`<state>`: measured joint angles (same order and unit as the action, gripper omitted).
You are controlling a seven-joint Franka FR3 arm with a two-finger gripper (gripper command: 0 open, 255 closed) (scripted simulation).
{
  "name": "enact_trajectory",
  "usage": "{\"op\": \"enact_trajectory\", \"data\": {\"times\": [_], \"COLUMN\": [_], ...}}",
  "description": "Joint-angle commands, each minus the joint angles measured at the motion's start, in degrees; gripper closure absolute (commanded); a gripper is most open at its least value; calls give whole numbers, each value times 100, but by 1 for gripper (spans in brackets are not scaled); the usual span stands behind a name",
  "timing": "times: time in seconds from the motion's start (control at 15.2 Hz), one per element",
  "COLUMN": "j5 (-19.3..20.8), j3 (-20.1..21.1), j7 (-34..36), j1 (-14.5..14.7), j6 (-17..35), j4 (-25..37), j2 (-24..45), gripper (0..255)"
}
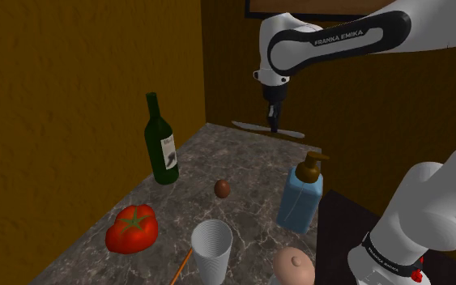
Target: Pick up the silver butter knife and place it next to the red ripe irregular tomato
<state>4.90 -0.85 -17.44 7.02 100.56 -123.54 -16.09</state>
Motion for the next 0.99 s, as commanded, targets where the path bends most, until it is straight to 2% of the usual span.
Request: {"op": "enact_trajectory", "data": {"times": [0.0, 0.46, 0.92], "j5": [-61, -388, -676], "j3": [126, 761, 1405], "j7": [188, 1130, 2097], "j1": [86, 513, 924], "j6": [-55, -136, -188], "j4": [-6, -64, 188], "j2": [-44, -131, 84], "gripper": [255, 255, 255]}}
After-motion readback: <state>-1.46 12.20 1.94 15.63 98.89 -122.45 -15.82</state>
